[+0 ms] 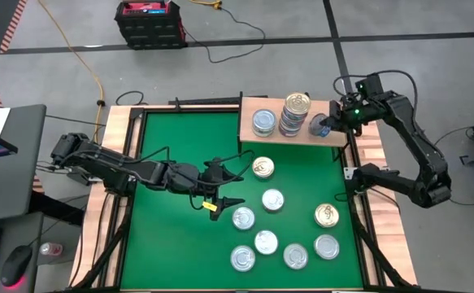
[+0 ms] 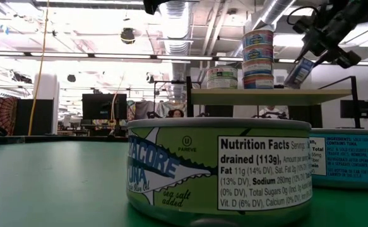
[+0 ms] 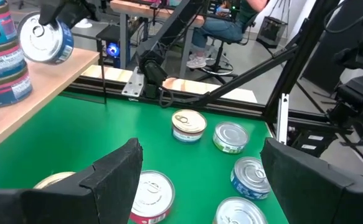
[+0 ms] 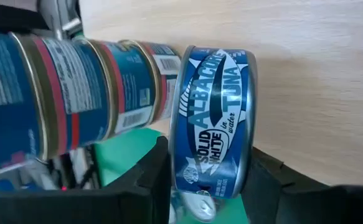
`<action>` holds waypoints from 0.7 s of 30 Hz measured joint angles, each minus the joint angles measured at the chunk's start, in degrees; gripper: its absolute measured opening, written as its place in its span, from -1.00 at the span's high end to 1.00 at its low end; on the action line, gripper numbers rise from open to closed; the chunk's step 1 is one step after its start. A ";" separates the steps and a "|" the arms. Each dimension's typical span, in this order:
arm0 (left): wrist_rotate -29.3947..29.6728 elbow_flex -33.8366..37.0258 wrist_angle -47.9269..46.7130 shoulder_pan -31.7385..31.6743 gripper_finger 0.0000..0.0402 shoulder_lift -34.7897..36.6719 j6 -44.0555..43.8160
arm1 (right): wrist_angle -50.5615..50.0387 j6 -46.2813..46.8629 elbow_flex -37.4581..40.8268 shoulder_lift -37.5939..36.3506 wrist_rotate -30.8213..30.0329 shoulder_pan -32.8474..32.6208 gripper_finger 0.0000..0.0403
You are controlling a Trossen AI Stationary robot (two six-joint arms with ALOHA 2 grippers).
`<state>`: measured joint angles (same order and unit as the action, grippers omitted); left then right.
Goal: Stack canned seafood by type on shelf
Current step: Put the blue tuna can on the shelf
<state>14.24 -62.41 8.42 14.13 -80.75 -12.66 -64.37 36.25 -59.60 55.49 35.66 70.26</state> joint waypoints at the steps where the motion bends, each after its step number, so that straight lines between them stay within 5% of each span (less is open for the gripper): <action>1: 0.05 0.00 0.00 0.00 -0.57 0.00 0.04 | 0.45 0.68 0.22 0.01 0.48 0.07 0.17; 13: 0.19 0.00 0.03 0.00 -0.57 0.00 1.55 | 10.44 7.69 3.20 0.01 -2.25 -2.44 0.14; 21: 0.17 0.00 0.00 0.00 -0.57 0.00 2.60 | 8.63 8.83 3.22 0.01 -5.95 -2.34 -0.31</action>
<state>14.41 -62.41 8.43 14.13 -80.75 -10.06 -55.74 45.08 -56.38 55.51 29.71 67.92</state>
